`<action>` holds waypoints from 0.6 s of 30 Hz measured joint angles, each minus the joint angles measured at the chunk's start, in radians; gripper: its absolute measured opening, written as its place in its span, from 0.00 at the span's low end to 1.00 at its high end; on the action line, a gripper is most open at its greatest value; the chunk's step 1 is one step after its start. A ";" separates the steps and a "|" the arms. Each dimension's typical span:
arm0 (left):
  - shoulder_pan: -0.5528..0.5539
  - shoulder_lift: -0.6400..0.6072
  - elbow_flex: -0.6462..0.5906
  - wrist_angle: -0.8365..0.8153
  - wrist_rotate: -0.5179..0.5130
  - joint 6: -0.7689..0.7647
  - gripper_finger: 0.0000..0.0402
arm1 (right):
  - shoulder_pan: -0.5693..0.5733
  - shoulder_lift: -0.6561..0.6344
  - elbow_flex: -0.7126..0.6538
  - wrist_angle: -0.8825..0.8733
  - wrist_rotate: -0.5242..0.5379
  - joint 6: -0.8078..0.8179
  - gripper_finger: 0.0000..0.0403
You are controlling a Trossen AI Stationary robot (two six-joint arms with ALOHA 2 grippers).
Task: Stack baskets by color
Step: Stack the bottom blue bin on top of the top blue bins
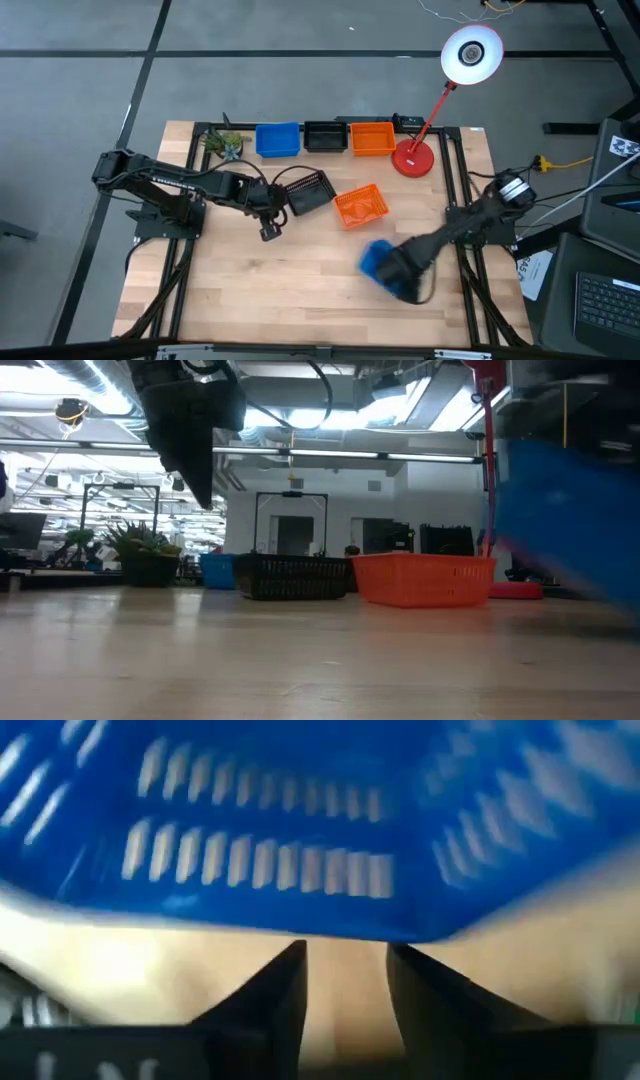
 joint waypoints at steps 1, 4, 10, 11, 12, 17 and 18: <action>0.000 0.000 0.000 0.011 -0.001 0.000 0.00 | -0.026 0.017 0.009 0.083 0.043 -0.070 0.34; 0.000 0.001 0.000 0.035 -0.003 0.000 0.00 | -0.102 0.036 0.064 0.274 0.177 -0.284 0.34; 0.000 0.001 0.000 0.037 -0.003 0.000 0.00 | -0.155 0.029 0.241 0.253 0.337 -0.477 0.34; -0.001 0.001 0.000 0.036 0.000 -0.001 0.00 | -0.154 0.029 0.264 0.218 0.349 -0.478 0.34; -0.004 0.001 0.000 0.036 0.004 -0.003 0.00 | -0.154 0.029 0.282 0.184 0.358 -0.476 0.34; -0.024 0.001 0.000 0.048 0.106 -0.030 0.00 | -0.151 0.029 0.307 0.048 0.397 -0.433 0.34; -0.032 0.001 0.001 0.043 0.144 -0.051 0.00 | -0.151 0.029 0.305 0.033 0.412 -0.421 0.34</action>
